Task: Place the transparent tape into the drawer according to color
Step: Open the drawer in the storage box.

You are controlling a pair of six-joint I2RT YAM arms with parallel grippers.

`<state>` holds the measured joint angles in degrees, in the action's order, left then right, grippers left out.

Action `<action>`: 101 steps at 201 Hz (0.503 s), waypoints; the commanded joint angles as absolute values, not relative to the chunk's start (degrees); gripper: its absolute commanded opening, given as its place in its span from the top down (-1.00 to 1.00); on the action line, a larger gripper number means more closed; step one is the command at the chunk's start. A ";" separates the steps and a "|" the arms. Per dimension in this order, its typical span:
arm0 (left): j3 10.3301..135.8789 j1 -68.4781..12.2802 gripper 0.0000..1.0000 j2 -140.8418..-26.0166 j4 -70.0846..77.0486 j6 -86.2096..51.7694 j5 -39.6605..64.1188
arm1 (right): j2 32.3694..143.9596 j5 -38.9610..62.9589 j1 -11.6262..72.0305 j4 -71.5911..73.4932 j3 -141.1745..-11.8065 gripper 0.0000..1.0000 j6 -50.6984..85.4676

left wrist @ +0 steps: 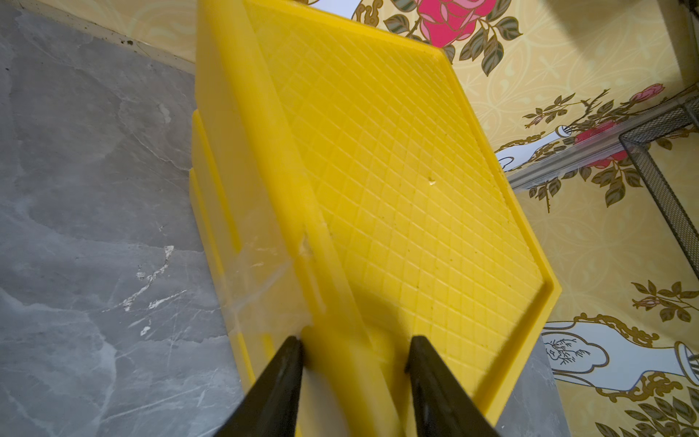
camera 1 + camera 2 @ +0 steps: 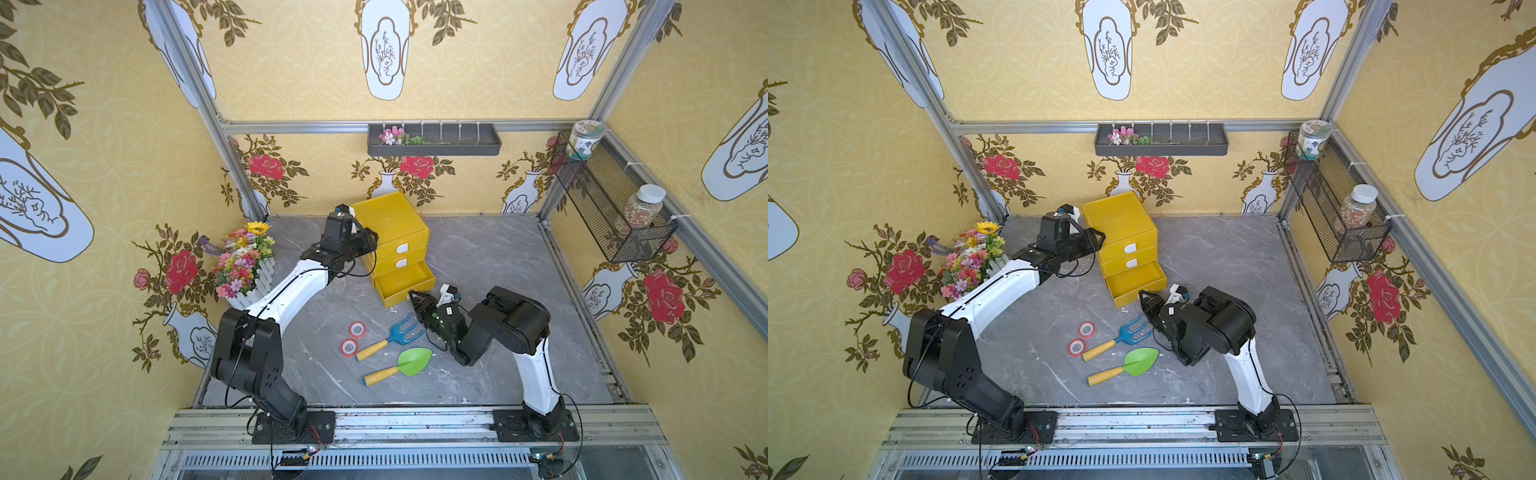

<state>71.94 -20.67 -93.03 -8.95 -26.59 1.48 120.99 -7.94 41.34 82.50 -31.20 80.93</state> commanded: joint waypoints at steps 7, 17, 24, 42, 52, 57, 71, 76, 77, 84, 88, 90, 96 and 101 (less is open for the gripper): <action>70.92 -20.79 0.01 -94.48 -22.58 -25.05 1.49 | 120.03 -9.75 41.87 80.29 -29.29 0.29 80.75; 70.93 -20.76 0.01 -94.57 -22.59 -25.02 1.43 | 119.76 -10.08 42.16 80.33 -28.79 0.30 81.02; 70.95 -20.79 0.01 -94.57 -22.58 -25.00 1.44 | 119.56 -10.28 42.38 80.59 -28.45 0.29 81.15; 70.93 -20.86 0.01 -94.57 -22.57 -24.99 1.34 | 118.85 -10.72 42.70 80.61 -27.68 0.30 81.31; 70.92 -20.83 0.00 -94.57 -22.63 -25.04 1.23 | 118.38 -10.74 42.64 80.39 -27.21 0.30 81.28; 70.93 -20.84 0.01 -94.57 -22.52 -24.97 1.33 | 118.05 -10.72 42.75 80.20 -27.05 0.30 81.19; 70.92 -20.83 0.00 -94.57 -22.59 -25.05 1.23 | 117.19 -11.07 42.82 79.53 -26.46 0.29 81.10; 70.91 -20.82 0.00 -94.57 -22.58 -25.04 1.23 | 116.90 -10.99 42.83 79.25 -26.29 0.28 80.97; 70.92 -20.83 0.00 -94.57 -22.59 -25.04 1.23 | 116.86 -11.03 42.86 79.18 -26.24 0.28 80.96; 70.93 -20.79 -0.01 -94.57 -22.59 -24.96 1.36 | 116.64 -10.99 42.94 79.01 -26.03 0.26 81.10; 70.93 -20.82 -0.01 -94.57 -22.59 -25.03 1.32 | 116.50 -10.92 42.98 79.10 -25.97 0.26 81.00; 70.91 -20.83 -0.01 -94.57 -22.59 -25.04 1.43 | 116.53 -10.95 42.98 79.10 -25.94 0.26 81.00; 70.93 -20.87 -0.02 -94.59 -22.59 -25.07 1.34 | 116.38 -10.82 42.96 79.05 -25.89 0.23 81.01; 70.93 -20.83 -0.02 -94.61 -22.57 -25.13 1.33 | 116.29 -10.66 42.93 79.00 -25.89 0.19 80.88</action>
<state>71.96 -20.67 -93.14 -8.97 -26.59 1.43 116.88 -9.45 42.81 81.71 -26.26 82.28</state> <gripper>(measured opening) 0.508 0.388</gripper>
